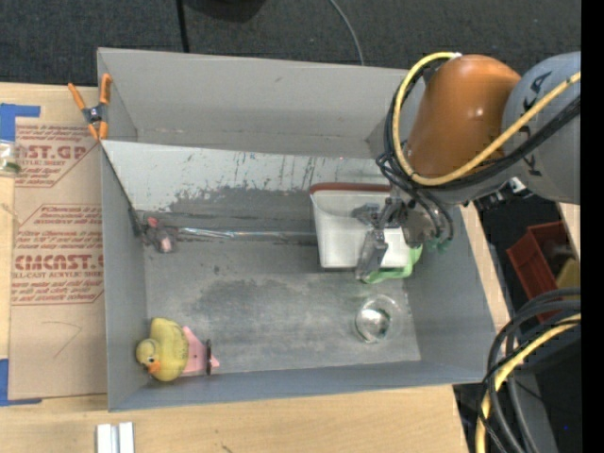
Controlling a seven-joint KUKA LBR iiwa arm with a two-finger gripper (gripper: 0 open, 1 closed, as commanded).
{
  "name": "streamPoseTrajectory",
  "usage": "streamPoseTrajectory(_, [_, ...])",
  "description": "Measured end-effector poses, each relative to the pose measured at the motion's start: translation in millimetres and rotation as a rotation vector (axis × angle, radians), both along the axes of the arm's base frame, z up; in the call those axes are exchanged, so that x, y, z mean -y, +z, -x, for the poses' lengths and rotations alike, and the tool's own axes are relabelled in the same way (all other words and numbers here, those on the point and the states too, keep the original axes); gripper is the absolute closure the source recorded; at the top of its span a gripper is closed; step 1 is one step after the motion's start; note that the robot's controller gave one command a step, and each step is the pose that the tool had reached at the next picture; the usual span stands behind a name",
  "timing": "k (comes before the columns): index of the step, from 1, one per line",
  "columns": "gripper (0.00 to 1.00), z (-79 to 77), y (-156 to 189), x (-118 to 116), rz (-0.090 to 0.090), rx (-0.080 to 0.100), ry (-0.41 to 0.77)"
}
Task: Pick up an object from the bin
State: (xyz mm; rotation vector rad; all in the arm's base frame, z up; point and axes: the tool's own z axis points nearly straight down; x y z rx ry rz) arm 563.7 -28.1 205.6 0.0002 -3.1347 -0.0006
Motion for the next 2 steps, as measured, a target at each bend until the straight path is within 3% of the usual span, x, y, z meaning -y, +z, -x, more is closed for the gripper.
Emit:
streamPoseTrajectory(1, [0.00, -1.1, 5, 0, 0.000, 0.007, 0.001])
streamPoseTrajectory(2, [1.00, -10.7, 184, -3, 0.001, 0.010, 0.033])
